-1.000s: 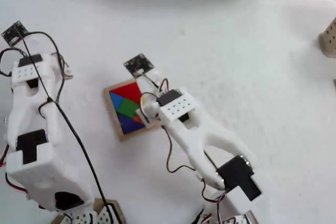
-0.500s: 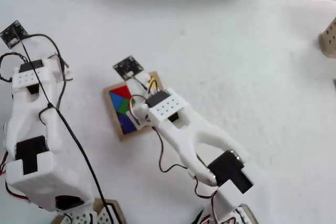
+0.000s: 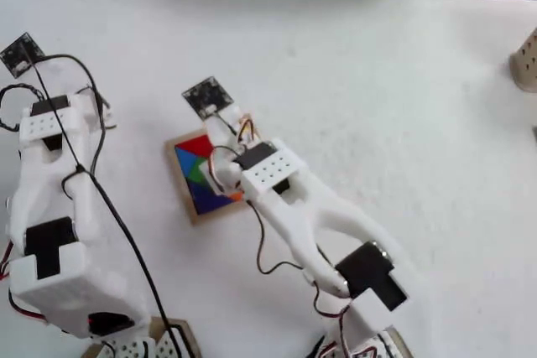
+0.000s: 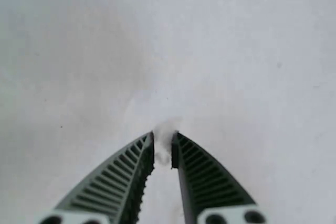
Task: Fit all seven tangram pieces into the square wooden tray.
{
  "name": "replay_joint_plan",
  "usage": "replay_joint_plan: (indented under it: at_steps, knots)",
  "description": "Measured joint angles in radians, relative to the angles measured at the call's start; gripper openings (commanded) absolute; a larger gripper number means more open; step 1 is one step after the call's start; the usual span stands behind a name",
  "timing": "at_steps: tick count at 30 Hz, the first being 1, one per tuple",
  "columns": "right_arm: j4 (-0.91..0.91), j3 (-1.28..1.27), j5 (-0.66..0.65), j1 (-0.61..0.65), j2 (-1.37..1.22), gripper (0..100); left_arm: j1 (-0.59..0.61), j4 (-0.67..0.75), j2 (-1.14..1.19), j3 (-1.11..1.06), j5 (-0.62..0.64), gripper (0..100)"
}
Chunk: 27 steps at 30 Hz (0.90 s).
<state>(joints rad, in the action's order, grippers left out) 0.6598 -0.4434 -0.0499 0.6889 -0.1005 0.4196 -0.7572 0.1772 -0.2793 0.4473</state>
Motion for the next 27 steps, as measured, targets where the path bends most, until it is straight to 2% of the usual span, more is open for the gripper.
replay_joint_plan:
  at_steps: [7, 14, 27]
  knots:
    - [-0.066, 0.0, 0.0, -0.029, -0.037, 1.8, 0.0, 0.0, 0.0, 0.0, 0.0, 8]
    - [-0.066, -0.029, -0.129, -0.04, -0.037, 1.7, 0.0, 0.0, 0.0, 0.0, 0.0, 8]
    - [0.089, 0.011, -0.137, -0.075, -0.008, 1.7, 0.0, 0.0, 0.0, 0.0, 0.0, 8]
